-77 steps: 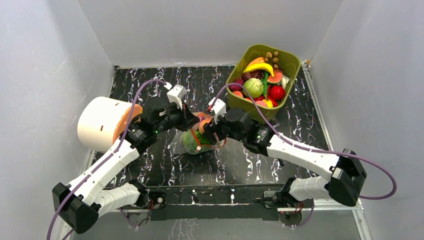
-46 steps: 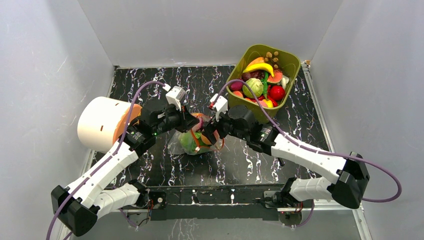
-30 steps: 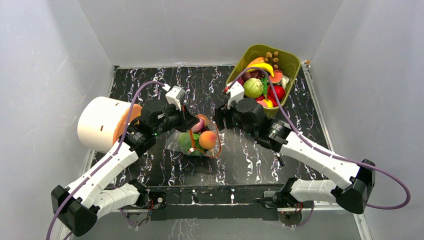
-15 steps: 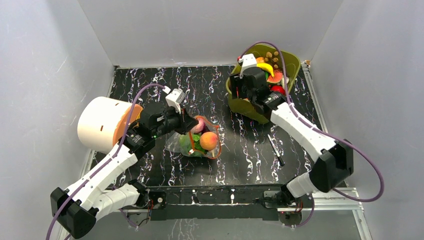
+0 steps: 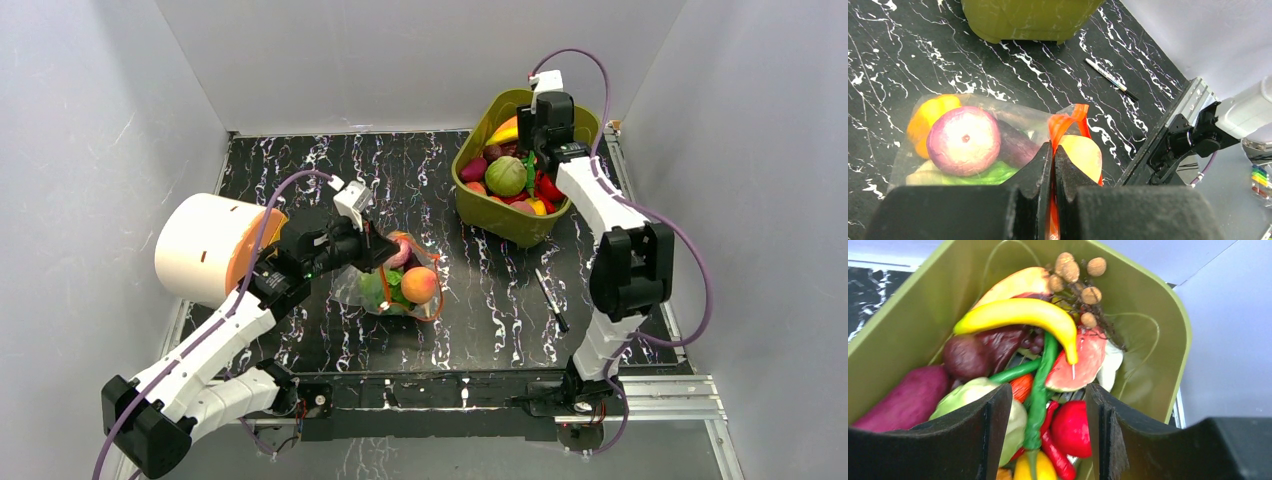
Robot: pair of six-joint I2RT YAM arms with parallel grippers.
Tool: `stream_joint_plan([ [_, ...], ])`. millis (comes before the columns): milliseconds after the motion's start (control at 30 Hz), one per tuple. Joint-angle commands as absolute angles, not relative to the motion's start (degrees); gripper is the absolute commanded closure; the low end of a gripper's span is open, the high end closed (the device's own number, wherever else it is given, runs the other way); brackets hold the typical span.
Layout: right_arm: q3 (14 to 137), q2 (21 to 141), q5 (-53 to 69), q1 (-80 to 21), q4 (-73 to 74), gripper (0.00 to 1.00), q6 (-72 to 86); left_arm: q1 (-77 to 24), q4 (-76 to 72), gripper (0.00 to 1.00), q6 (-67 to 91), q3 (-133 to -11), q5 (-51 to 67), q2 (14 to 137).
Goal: Place the food in the zip-top bag and seal the zipper
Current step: Pick up the fake fruit from the bin.
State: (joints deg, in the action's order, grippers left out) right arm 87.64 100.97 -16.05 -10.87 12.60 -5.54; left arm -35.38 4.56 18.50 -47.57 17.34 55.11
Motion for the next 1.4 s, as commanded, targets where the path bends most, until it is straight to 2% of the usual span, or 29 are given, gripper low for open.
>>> stream_joint_plan([
  [0, 94.19, 105.81, -13.86, -7.59, 8.22, 0.48, -10.3, -35.51, 0.15, 1.0, 19.86, -45.86, 19.16, 53.31],
  [367, 104.1, 118.08, -11.83, -3.49, 4.72, 0.56, -20.88, -35.52, -1.13, 1.0, 22.61, -44.83, 18.97, 53.53],
  [633, 111.15, 124.73, -9.62, -2.34, 3.86, 0.54, -22.11, -35.51, -0.84, 1.0, 22.7, -45.71, 18.87, 54.4],
  [733, 113.72, 127.16, -8.9, -1.88, 3.41, 0.5, -22.08, -35.51, -1.12, 1.0, 23.35, -45.64, 19.0, 54.69],
  [1133, 120.49, 134.0, -7.55, -0.44, 4.85, 0.49, -21.18, -35.51, -1.54, 1.0, 24.47, -45.07, 18.94, 54.32],
  [1233, 121.89, 135.04, -6.87, -0.44, 5.76, 0.53, -21.18, -35.51, -1.54, 1.0, 24.69, -44.97, 19.05, 54.29],
  [1367, 122.04, 134.81, -5.28, -0.44, 6.04, 0.68, -21.47, -35.51, -1.75, 1.0, 24.94, -44.95, 18.94, 54.23],
])
